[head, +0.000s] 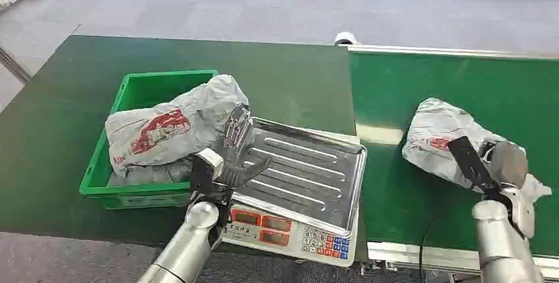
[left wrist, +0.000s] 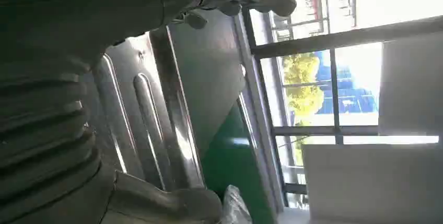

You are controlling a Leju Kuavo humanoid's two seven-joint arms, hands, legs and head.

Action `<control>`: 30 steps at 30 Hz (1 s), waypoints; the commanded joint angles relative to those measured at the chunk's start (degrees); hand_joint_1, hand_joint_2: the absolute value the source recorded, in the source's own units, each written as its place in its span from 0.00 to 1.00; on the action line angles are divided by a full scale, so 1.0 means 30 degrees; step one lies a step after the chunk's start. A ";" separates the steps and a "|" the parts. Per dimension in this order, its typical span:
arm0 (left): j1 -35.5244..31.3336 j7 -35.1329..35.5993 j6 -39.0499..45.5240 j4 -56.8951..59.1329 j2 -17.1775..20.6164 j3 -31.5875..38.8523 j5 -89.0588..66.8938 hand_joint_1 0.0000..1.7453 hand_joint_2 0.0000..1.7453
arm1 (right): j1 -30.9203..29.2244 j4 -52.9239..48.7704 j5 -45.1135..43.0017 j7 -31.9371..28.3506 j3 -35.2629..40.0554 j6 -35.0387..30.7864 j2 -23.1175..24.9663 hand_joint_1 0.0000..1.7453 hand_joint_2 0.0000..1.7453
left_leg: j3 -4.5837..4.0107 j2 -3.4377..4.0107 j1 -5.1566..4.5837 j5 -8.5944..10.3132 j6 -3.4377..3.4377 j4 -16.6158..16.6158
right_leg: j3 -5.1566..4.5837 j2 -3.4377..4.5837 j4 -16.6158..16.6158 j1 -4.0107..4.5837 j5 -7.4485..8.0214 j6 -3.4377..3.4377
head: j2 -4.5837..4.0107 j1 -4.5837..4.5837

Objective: Moved the parcel from conveyor to table for the left to box.

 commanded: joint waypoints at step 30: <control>-0.1006 0.0094 -0.0585 0.0909 0.0453 -0.0886 0.0166 0.00 1.00 | -0.0867 0.0057 0.1350 0.5578 0.2787 0.3910 0.0709 0.00 0.00 | 0.0016 0.0039 0.0016 0.0045 0.0035 -0.0011 | 0.0020 0.0009 -0.0027 0.0021 0.0044 0.0008 | 0.0000 0.0000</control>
